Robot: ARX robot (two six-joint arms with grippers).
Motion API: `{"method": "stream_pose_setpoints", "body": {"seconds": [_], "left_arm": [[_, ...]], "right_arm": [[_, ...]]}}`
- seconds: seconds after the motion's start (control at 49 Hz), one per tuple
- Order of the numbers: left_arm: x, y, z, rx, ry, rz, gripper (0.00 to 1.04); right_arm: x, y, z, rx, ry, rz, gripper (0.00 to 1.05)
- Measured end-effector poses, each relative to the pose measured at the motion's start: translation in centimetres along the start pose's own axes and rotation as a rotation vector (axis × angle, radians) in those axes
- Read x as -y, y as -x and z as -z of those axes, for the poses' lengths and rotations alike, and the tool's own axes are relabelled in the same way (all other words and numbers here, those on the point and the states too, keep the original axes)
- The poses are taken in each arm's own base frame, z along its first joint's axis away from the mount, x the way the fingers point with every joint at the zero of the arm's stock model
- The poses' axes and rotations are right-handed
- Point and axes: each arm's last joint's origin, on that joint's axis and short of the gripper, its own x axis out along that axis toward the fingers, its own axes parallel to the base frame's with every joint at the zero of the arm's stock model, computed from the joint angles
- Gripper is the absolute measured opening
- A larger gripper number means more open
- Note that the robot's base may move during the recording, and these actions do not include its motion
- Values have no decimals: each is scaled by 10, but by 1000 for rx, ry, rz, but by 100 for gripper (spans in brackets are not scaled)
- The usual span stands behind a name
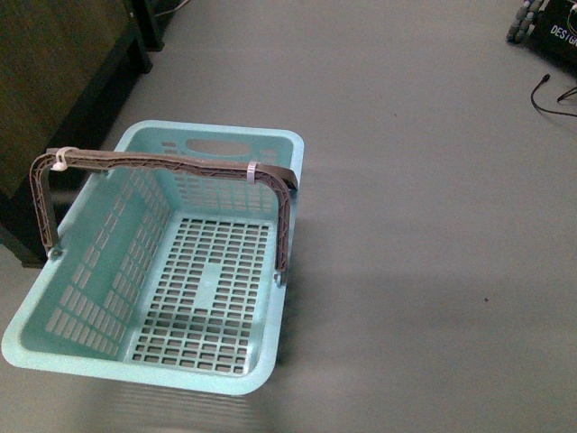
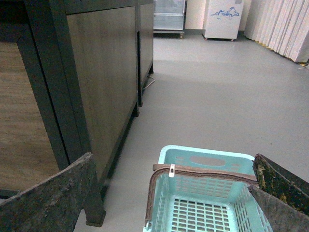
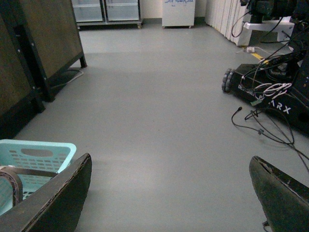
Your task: Pick lemon and mango into basket
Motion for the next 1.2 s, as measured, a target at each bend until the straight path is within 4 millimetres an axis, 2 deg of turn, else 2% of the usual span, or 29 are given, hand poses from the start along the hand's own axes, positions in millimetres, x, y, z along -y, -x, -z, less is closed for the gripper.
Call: {"method": "stream_pose_setpoints", "body": {"seconds": [0.734,0.857,0.938,1.061,1.203], "left_arm": [[0,0,0,0,0,0,98],[-2,-1,4,-295,155,-130,98],[-6,-4,15,-444,293,-200,98],[-18,-13,14,-411,401,-259,98],[-22,-42,20,-395,490,-255,98]], "right_arm": [[0,0,0,0,0,0,96],[0,0,0,0,0,0,96],[0,0,0,0,0,0,96],[0,0,0,0,0,0,96],[0,0,0,0,0,0,96]]}}
